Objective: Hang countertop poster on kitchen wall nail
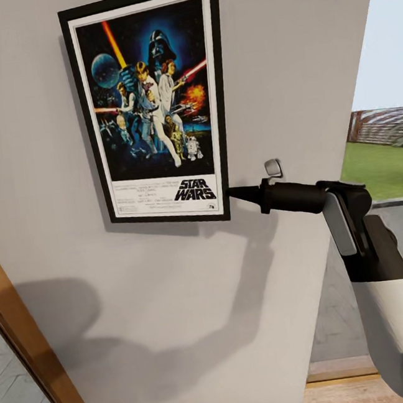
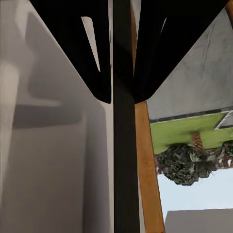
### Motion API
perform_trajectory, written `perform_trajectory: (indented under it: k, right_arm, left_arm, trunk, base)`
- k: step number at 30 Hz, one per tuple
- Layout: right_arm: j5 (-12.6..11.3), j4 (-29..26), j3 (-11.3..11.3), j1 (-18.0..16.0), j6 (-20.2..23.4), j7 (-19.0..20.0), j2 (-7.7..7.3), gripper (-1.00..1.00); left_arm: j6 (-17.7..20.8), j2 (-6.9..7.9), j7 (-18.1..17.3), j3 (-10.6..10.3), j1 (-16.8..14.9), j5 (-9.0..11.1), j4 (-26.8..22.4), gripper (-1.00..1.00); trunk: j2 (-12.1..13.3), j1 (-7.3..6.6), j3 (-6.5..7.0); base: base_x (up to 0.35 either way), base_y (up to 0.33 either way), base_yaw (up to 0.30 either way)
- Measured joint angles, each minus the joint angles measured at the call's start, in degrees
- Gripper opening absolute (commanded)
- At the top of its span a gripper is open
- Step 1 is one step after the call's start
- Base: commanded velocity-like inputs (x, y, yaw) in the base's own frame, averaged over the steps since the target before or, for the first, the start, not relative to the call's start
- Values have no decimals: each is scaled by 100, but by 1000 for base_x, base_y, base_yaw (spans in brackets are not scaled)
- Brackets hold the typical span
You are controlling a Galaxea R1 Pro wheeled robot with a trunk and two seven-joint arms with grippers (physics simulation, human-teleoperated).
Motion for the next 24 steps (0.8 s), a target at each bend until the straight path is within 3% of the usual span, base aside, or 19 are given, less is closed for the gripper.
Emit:
perform_trajectory:
  k: [3, 11, 24]
  right_arm:
    - [7, 9, 0, 126, -353, 14, 0, -100]
    - [23, 14, 0, 558, -531, 20, 0, -100]
    - [30, 22, 14, 740, -903, 34, 0, -100]
  left_arm:
    - [0, 0, 0, 4, 0, 0, 0, 100]
    - [0, 0, 0, 0, 0, 0, 0, 100]
    - [0, 0, 0, -1, 0, 0, -1, 100]
  trunk:
    - [0, 0, 0]
    - [0, 0, 0]
    - [0, 0, 0]
  base:
    - [0, 0, 0]
    - [0, 0, 0]
    - [0, 0, 0]
